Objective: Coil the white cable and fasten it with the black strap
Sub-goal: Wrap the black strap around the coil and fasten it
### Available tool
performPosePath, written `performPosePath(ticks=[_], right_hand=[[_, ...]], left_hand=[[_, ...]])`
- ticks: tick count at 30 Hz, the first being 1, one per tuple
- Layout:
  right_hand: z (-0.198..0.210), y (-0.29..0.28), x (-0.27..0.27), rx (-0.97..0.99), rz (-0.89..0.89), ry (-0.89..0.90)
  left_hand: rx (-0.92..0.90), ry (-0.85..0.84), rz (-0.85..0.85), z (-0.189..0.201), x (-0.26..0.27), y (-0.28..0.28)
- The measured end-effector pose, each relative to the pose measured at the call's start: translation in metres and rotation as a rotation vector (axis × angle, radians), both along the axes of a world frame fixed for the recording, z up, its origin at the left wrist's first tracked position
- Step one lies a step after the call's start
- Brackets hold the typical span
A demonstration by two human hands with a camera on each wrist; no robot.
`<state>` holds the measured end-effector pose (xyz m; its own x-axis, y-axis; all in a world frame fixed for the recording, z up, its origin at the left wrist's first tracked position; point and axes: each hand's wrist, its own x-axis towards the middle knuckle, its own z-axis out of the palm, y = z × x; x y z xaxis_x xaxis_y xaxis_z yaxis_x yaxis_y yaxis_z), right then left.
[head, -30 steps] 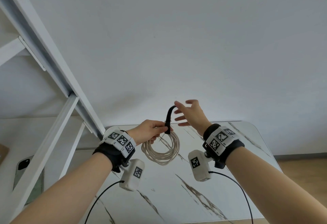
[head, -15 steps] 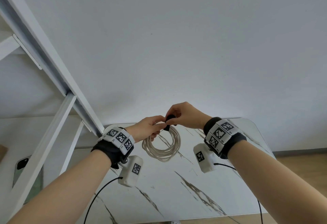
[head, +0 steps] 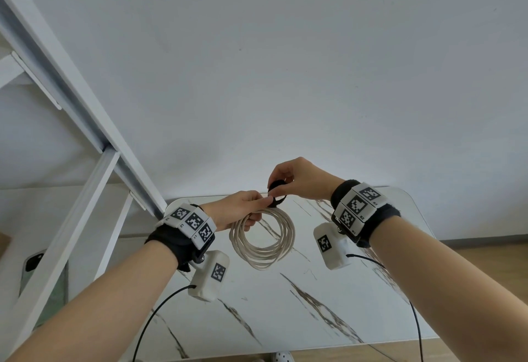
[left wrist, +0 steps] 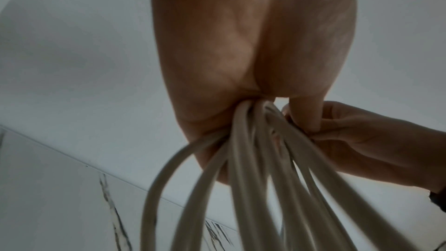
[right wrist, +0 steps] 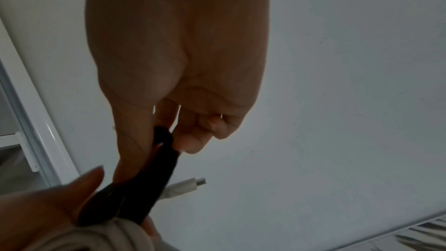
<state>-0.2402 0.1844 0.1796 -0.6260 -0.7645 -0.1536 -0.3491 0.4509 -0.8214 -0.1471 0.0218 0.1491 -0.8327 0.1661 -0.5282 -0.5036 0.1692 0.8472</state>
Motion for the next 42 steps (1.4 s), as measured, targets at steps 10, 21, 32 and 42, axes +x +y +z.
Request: performPosePath(ticks=[10,21,32,42], right_hand=[[0.001,-0.001,0.0,0.085,0.034,0.023],[0.0,0.011,-0.013,0.039,-0.03,-0.044],[-0.045,0.02,0.003,-0.027,-0.167,-0.209],[-0.05,0.018,0.01,-0.037,-0.143,-0.287]], left_hand=[[-0.056,0.087,0.011,0.001,0.001,0.006],[0.005,0.054,-0.087,0.009,0.002,0.002],[0.179,0.056,0.063,0.018,-0.001,0.001],[0.113,0.135,0.098,0.013,-0.005,0.001]])
